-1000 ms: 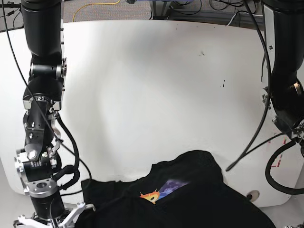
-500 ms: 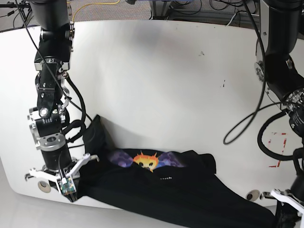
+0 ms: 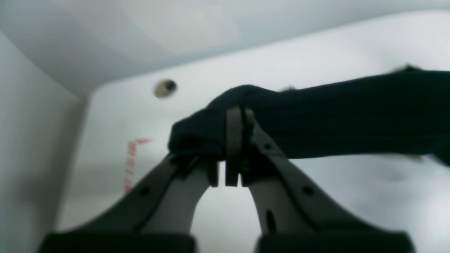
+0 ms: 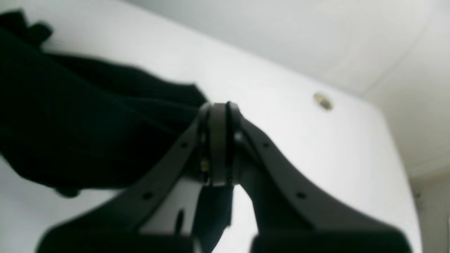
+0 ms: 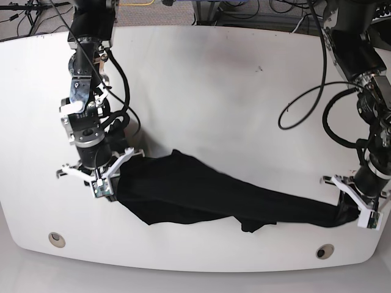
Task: Fold the T-shirt properly
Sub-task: 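Lay the T-shirt flat by dragging both grippers back across the table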
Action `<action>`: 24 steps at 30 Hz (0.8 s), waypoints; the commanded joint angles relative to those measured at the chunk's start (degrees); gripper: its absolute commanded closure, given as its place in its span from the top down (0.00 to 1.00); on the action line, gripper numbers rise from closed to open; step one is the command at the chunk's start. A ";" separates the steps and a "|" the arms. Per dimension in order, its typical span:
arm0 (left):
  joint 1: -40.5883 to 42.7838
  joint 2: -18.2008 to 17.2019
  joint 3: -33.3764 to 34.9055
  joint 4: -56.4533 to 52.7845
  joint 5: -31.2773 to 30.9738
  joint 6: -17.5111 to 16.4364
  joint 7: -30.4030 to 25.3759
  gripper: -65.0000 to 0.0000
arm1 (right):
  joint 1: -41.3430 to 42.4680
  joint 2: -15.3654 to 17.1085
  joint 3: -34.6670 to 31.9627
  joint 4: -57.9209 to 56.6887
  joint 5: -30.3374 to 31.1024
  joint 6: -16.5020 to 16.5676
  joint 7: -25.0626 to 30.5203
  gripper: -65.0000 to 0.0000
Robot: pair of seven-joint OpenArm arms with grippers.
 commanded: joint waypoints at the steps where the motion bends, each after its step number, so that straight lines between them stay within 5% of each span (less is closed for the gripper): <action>1: 3.19 -1.26 -2.27 2.52 0.43 0.48 -2.62 0.00 | -1.38 -0.91 0.21 1.13 -0.44 -0.81 1.26 0.00; 24: 30.89 -1.26 -9.30 3.84 0.61 -2.25 -2.62 0.00 | -20.19 -10.75 0.30 1.13 -0.26 -0.90 1.52 0.00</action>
